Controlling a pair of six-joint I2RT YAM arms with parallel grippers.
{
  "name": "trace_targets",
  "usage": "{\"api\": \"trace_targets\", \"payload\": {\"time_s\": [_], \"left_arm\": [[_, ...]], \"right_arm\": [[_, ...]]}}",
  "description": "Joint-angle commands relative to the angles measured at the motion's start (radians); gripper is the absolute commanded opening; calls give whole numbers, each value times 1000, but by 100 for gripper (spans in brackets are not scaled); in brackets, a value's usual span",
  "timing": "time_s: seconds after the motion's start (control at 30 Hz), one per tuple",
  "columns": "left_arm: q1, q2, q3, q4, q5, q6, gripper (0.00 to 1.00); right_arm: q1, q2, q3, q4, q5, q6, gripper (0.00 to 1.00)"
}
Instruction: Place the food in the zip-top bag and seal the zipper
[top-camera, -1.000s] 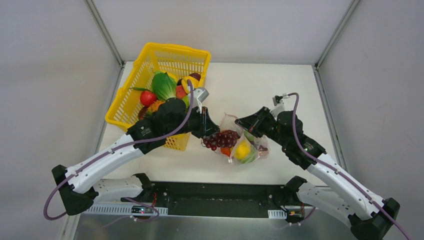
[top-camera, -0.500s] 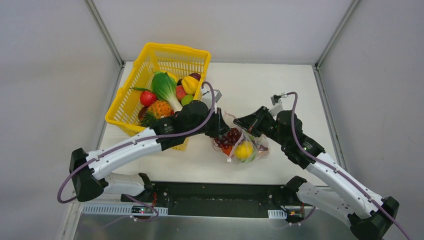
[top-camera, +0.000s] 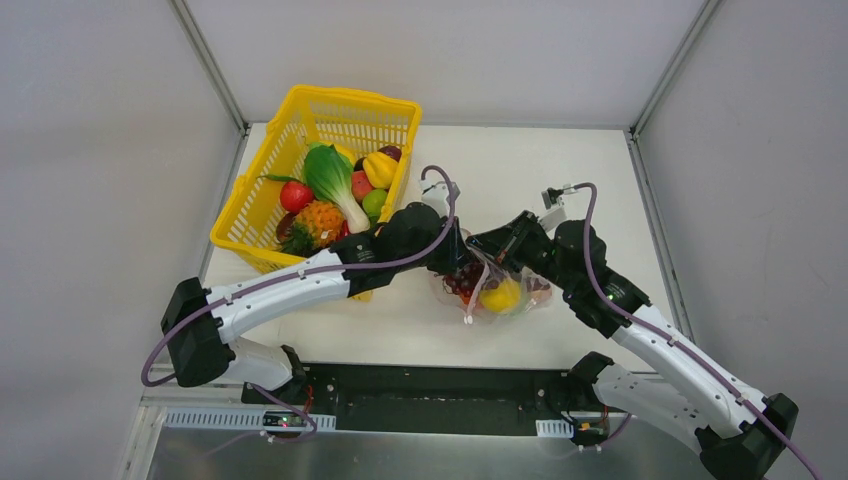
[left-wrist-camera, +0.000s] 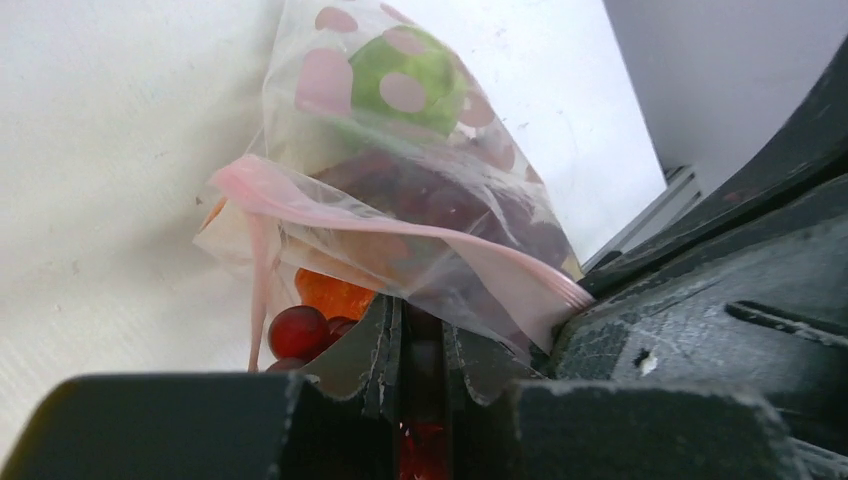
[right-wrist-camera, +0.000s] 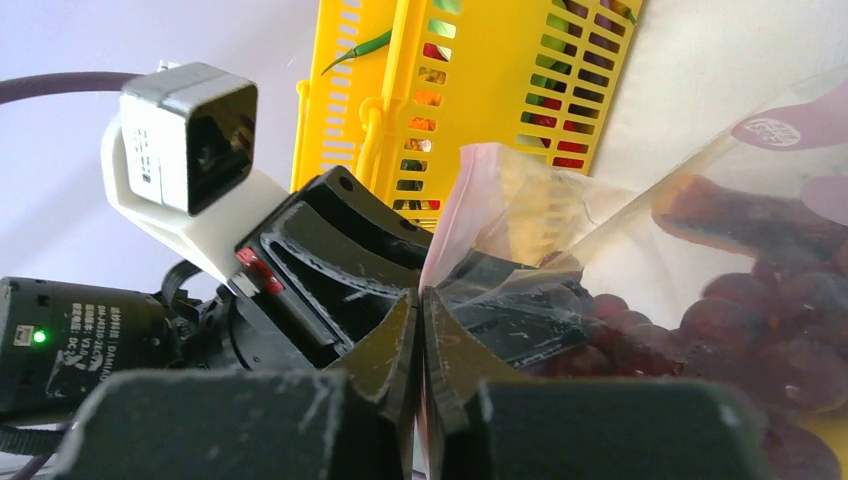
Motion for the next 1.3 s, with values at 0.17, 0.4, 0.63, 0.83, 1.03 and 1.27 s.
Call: {"api": "trace_targets", "payload": {"time_s": [0.17, 0.4, 0.63, 0.83, 1.03, 1.27], "left_arm": [[-33, -43, 46, -43, -76, 80, 3], [-33, -56, 69, -13, 64, 112, 40], [-33, -124, 73, -102, 43, 175, 59], [-33, -167, 79, -142, 15, 207, 63], [-33, -228, 83, -244, -70, 227, 66], [-33, -301, 1, -349, -168, 168, 69]], "right_arm": [[-1, -30, 20, 91, -19, 24, 5], [-1, -29, 25, 91, -18, 28, 5], [-1, -33, 28, 80, -2, 31, 5], [-1, -33, 25, 72, 11, 36, 5], [-1, -30, 37, 61, 25, 30, 5], [-1, -39, 38, 57, 41, 26, 5]]}}
